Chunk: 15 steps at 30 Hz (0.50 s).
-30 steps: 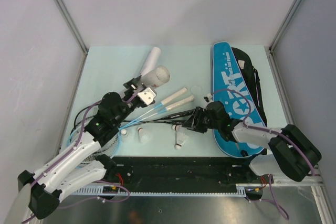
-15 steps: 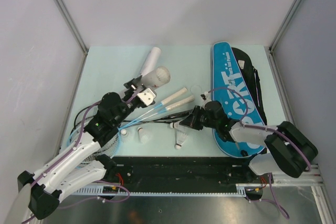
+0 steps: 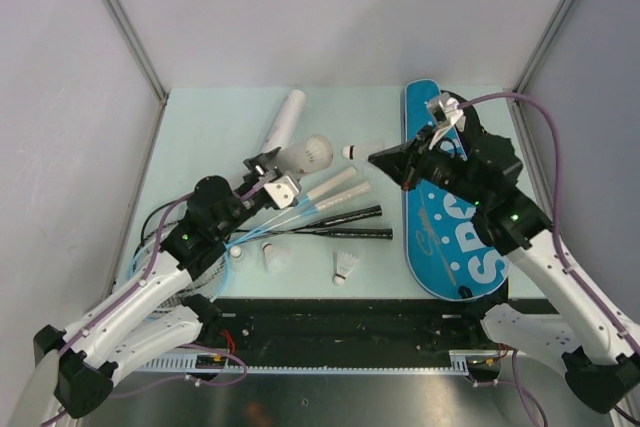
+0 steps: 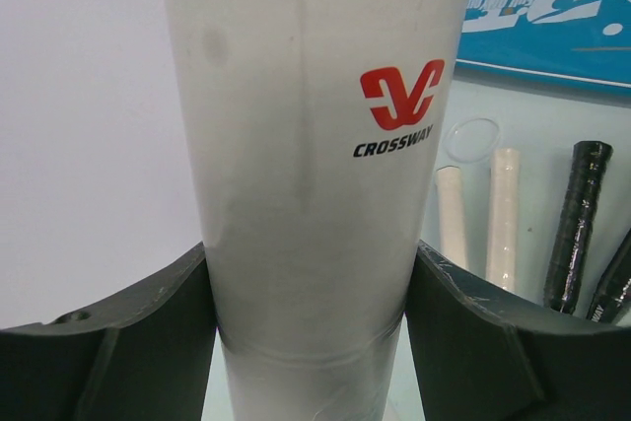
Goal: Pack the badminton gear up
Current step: Pick up the shuttlecock at the center of the board.
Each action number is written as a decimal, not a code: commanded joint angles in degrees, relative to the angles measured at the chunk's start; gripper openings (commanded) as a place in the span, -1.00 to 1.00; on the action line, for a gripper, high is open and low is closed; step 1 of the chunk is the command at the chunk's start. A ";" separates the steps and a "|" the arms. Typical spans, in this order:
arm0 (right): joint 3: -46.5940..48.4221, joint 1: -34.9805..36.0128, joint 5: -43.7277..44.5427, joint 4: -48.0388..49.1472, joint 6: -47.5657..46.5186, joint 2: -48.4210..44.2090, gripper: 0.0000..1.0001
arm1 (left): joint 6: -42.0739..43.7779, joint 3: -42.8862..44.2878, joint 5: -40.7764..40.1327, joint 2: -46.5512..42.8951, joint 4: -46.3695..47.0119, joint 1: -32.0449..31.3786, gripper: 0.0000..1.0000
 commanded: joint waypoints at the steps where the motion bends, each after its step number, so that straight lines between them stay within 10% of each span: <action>1: 7.39 0.71 -4.45 -10.90 -6.58 1.24 -1.00 | 3.09 0.51 4.31 -0.27 2.57 -0.41 -0.50; 15: 19.44 10.02 1.00 -17.51 -8.70 10.90 -1.00 | 4.50 1.30 4.39 1.32 0.11 -1.64 -0.51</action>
